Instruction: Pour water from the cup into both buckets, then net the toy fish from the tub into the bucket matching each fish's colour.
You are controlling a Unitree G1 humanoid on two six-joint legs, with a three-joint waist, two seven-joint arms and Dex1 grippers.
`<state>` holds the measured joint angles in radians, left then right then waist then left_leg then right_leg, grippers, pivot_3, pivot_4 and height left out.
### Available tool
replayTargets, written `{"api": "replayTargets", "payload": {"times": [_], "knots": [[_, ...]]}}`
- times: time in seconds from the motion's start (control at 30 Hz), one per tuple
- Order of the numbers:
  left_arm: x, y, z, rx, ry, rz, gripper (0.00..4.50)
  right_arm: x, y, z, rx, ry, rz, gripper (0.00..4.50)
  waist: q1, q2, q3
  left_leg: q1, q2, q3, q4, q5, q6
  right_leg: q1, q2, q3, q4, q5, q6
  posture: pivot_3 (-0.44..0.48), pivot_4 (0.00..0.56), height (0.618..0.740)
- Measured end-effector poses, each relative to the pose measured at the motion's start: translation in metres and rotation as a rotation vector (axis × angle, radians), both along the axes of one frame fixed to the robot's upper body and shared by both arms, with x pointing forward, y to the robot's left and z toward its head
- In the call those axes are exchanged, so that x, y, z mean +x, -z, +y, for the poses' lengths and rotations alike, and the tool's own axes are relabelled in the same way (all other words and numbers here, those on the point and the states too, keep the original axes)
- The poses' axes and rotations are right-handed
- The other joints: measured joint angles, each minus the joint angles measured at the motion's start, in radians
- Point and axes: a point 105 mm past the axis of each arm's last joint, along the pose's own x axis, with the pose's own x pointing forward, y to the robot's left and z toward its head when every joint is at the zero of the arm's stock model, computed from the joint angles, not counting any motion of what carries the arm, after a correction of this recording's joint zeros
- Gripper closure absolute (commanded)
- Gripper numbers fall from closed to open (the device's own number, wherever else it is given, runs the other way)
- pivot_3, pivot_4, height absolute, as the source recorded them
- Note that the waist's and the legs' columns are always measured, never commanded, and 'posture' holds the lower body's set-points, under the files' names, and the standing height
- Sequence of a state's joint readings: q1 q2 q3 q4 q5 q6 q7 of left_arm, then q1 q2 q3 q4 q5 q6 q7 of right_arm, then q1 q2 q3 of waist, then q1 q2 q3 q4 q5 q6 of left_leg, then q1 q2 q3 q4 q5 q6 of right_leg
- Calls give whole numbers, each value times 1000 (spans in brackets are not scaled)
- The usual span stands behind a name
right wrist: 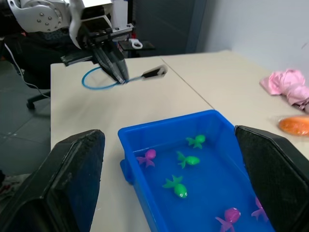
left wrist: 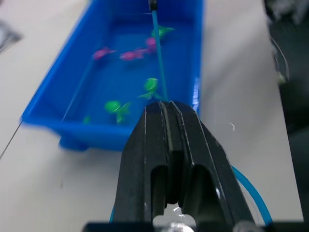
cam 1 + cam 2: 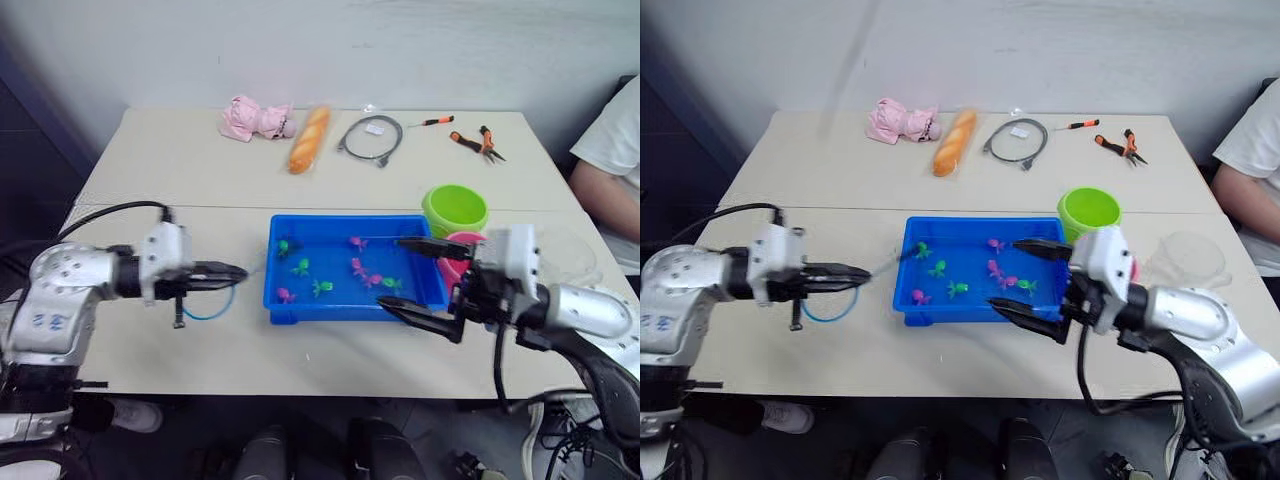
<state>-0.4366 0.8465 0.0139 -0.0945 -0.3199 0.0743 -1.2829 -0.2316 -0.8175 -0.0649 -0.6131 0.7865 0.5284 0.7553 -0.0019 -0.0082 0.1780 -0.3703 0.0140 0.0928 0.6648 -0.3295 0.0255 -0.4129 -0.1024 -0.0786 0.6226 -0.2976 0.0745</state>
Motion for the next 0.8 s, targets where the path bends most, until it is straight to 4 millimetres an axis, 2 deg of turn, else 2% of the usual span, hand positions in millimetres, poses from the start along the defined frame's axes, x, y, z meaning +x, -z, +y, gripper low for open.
{"api": "replayTargets", "payload": {"times": [0.07, 0.17, 0.27, 0.4, 0.57, 0.8], "knots": [[-1, -1, -13, 47, 56, -27, 4417, -2, 10, 6, -27, -30, 70, 0, 0, 0, 0, 0, 0, 0, 0, 0, 0, 0, 1, 0, 0, 0, 0, 0, 150, 738], [0, 7, -28, 51, 89, 43, 4417, -3, 24, 13, -74, -70, 140, 0, -3, 0, 0, -1, 0, 2, 2, 0, 2, 0, 4, 0, 3, 0, 1, 0, 150, 738], [1, 15, -49, 68, 148, 110, 4417, 1, 22, 17, -103, -84, 128, 0, 1, -1, 0, -4, 0, 2, 6, -1, 4, 0, 4, 0, 3, 2, 3, 0, 150, 738], [8, 8, -71, 45, 192, 100, 4417, -4, 26, 23, -120, -143, 160, 0, 5, -1, 1, -5, 0, 2, 12, -2, 6, 1, 5, 0, 3, 2, 4, 0, 150, 738], [5, 14, -84, 42, 233, 126, 4417, -5, 32, 25, -146, -150, 207, 0, 0, -1, 1, -6, 0, 2, 15, -4, 8, 1, 4, 1, 4, 2, 4, 0, 150, 738], [8, 21, -82, 50, 222, 151, 4417, -1, 37, 29, -203, -161, 204, 0, 2, -1, 1, -6, 1, 1, 16, -4, 8, 1, 4, 1, 3, 2, 4, 0, 150, 738]]}}
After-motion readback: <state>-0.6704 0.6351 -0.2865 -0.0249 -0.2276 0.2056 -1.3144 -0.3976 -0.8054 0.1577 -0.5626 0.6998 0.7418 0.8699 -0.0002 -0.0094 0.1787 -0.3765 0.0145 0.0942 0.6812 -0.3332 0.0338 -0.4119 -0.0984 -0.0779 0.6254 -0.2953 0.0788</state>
